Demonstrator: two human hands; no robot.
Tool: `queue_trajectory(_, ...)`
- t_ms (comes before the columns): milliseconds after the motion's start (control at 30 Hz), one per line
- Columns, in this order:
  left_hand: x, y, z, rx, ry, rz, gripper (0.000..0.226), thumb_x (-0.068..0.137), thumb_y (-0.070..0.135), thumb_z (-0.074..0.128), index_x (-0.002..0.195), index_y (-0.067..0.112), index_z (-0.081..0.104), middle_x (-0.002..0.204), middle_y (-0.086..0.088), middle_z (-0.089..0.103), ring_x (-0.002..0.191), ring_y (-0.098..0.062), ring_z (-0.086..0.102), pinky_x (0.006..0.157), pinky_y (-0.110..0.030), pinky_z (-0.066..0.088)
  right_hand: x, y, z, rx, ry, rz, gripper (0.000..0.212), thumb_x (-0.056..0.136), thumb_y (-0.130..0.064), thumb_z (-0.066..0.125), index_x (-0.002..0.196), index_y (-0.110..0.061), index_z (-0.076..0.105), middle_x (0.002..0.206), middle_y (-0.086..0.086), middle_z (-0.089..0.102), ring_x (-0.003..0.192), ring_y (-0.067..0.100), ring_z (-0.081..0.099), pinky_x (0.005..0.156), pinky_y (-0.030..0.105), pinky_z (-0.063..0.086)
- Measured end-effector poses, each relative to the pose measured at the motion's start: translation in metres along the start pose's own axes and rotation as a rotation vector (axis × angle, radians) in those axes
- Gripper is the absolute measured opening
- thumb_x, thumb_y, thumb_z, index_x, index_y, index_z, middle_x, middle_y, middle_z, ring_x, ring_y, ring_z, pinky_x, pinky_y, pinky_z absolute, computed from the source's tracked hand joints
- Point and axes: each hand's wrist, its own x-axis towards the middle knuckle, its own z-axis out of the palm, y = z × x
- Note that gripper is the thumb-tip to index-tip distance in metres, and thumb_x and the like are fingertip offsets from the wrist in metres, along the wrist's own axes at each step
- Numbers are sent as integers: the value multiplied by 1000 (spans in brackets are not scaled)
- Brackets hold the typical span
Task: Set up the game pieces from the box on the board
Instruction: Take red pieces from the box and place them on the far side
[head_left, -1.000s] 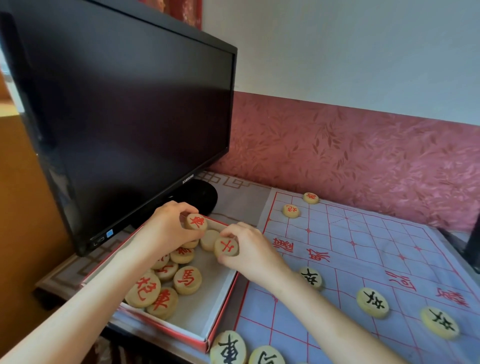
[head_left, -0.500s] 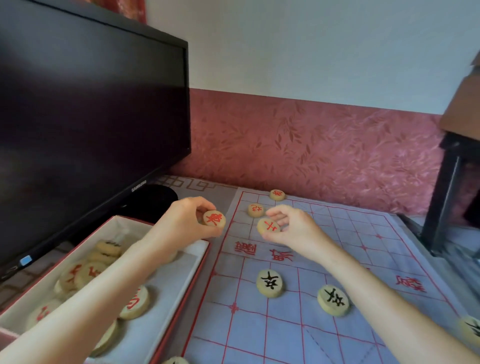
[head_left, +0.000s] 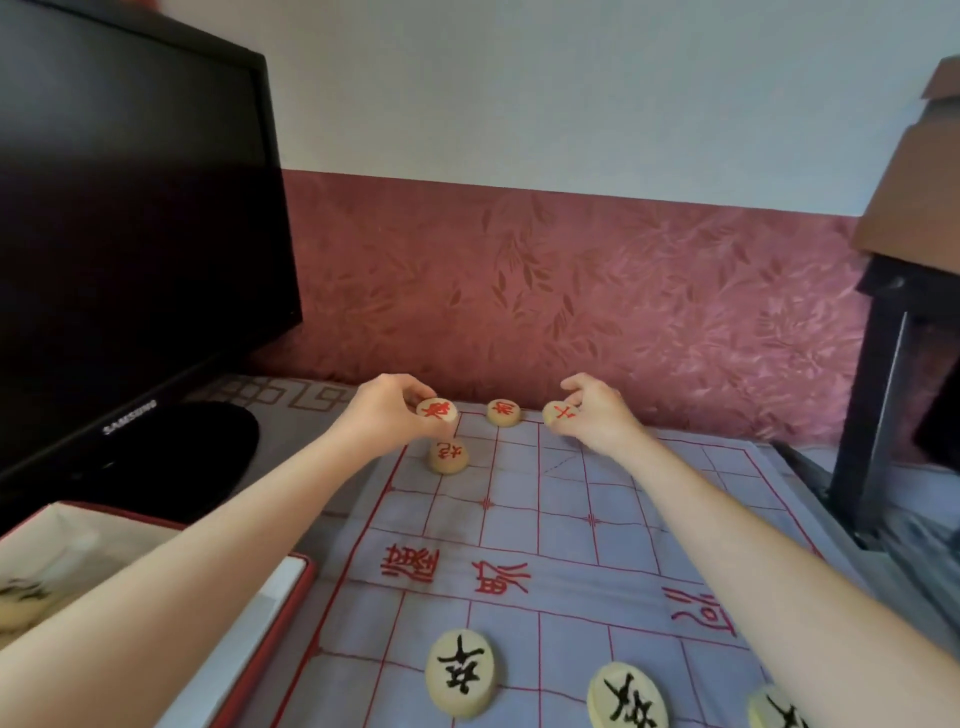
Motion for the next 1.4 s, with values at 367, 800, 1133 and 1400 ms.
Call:
queue_trajectory(367, 52, -27, 19, -19, 33, -57, 49, 66, 27, 81, 109, 12, 64, 105, -3, 65, 93, -13, 58, 72, -19, 42, 34, 14, 30, -21, -61, 19, 60, 76, -16, 73, 130, -9, 49, 126, 11, 58, 112, 22, 55, 85, 21, 38)
queue_trajectory(800, 90, -51, 40, 33, 102, -162, 50, 68, 29, 79, 112, 12, 62, 116, -8, 63, 108, -21, 57, 89, -28, 44, 9, -1, 18, -59, 3, -151, 39, 86, -22, 61, 124, -21, 57, 120, -2, 49, 129, 18, 32, 104, 31, 28)
queue_trajectory(1133, 84, -59, 43, 135, 102, -174, 67, 74, 40, 71, 130, 11, 48, 133, -14, 48, 126, -30, 40, 105, -38, 36, -14, -5, 27, -14, -13, -219, 30, 87, -16, 60, 116, -21, 60, 108, -6, 52, 121, 14, 31, 101, 22, 26)
queue_trajectory(1400, 26, -43, -13, -47, 134, -121, 29, 85, 22, 61, 113, 14, 64, 117, -4, 63, 109, -18, 55, 84, -23, 39, -57, -50, 34, 12, -112, -334, 30, 89, -24, 59, 119, -27, 57, 119, -11, 51, 122, 9, 35, 107, 28, 26)
